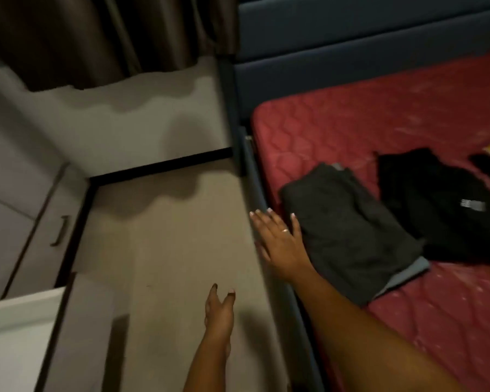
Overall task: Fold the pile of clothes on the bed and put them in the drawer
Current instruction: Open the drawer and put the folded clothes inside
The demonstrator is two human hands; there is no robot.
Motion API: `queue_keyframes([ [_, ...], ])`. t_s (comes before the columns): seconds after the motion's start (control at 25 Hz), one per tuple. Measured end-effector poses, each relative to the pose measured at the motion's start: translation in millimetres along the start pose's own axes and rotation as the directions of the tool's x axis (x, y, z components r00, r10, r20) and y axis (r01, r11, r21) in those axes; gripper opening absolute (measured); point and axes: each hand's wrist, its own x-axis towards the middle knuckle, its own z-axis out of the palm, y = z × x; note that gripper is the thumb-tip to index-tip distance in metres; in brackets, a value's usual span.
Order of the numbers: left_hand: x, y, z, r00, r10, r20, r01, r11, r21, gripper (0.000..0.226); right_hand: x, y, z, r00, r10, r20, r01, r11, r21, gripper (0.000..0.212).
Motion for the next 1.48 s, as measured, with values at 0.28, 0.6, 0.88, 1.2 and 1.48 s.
queue_keyframes([
  [0.28,2,91,214,0.909,0.1,0.405,-0.063,0.993,-0.102,0.044,-22,249,-24,0.775,0.562,0.29,-0.585,0.811,-0.007,0.087],
  [0.6,47,107,260,0.957,0.026,0.289,-0.032,0.999,0.018,0.105,-7,320,8,0.539,0.607,0.584,-0.808,0.568,0.156,0.119],
  [0.88,83,107,267,0.973,-0.038,0.228,0.055,0.996,-0.066,0.083,-8,333,26,0.468,0.706,0.532,-0.872,0.465,0.151,0.123],
  [1.2,79,95,236,0.872,-0.279,0.402,0.36,0.923,-0.139,0.036,-21,295,48,0.463,0.586,0.665,-0.865,0.135,0.483,0.067],
  [1.48,66,64,150,0.846,-0.33,0.42,0.457,0.853,-0.25,0.027,-24,207,56,0.476,0.42,0.773,-0.838,-0.049,0.543,0.055],
])
